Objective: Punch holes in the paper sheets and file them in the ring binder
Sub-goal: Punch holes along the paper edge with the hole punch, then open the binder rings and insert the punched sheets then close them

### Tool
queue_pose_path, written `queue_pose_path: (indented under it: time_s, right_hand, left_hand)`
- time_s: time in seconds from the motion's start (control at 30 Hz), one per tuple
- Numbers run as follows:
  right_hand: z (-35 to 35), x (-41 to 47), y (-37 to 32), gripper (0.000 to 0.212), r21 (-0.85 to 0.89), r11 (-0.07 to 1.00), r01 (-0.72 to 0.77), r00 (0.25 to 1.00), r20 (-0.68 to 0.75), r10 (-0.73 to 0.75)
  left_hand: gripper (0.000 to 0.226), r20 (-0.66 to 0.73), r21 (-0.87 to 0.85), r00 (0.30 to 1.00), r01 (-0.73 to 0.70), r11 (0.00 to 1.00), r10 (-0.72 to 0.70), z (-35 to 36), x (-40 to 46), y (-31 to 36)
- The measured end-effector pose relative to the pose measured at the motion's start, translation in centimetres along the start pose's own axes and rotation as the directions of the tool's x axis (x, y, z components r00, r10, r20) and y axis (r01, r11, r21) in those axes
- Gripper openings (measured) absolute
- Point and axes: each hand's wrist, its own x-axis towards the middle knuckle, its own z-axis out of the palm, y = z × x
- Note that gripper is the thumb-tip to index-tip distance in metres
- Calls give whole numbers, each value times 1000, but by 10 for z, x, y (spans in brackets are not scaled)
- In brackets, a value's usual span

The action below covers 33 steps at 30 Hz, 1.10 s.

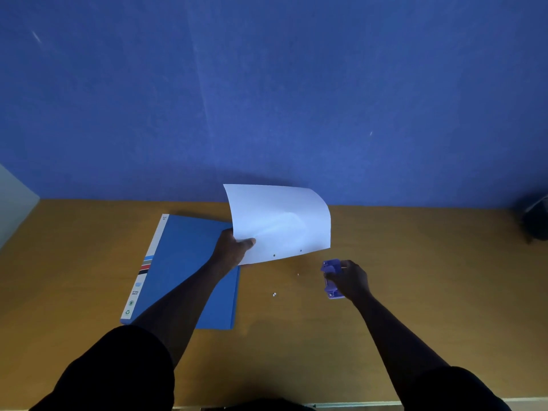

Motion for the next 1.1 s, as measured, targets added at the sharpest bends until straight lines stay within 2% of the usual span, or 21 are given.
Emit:
queue_pose_path:
  time_s: [0.23, 0.37, 0.47, 0.63, 0.93, 1.07, 1.1]
  right_hand:
    - [-8, 29, 25, 17, -31, 996, -81, 994, 70, 83]
    - [-6, 44, 38, 22, -138, 985, -103, 991, 76, 114]
    - [-8, 51, 39, 17, -168, 974, -153, 983, 80, 168]
    - [-13, 56, 38, 27, -254, 956, -149, 975, 122, 185]
    - [-7, 60, 43, 20, -280, 948, -150, 987, 18, 161]
    - [-7, 58, 39, 10, -363, 924, -121, 992, -11, 125]
    - [-8, 57, 34, 16, -341, 932, -126, 992, -65, 110]
  left_hand:
    - [25, -17, 104, 1000, 26, 994, -24, 8, 5, 3]
    - [26, -9, 150, 1000, 27, 988, -26, 13, 6, 2]
    - [24, 1, 156, 999, 47, 987, -47, 17, 5, 2]
    - [32, 31, 199, 996, 81, 977, -89, 18, 7, 6]
    - [45, 133, 386, 982, 74, 920, -134, -3, 13, 28]
    - [46, 180, 485, 977, 17, 875, -118, -14, 11, 38]
    - [46, 195, 514, 974, -3, 857, -113, -16, 11, 40]
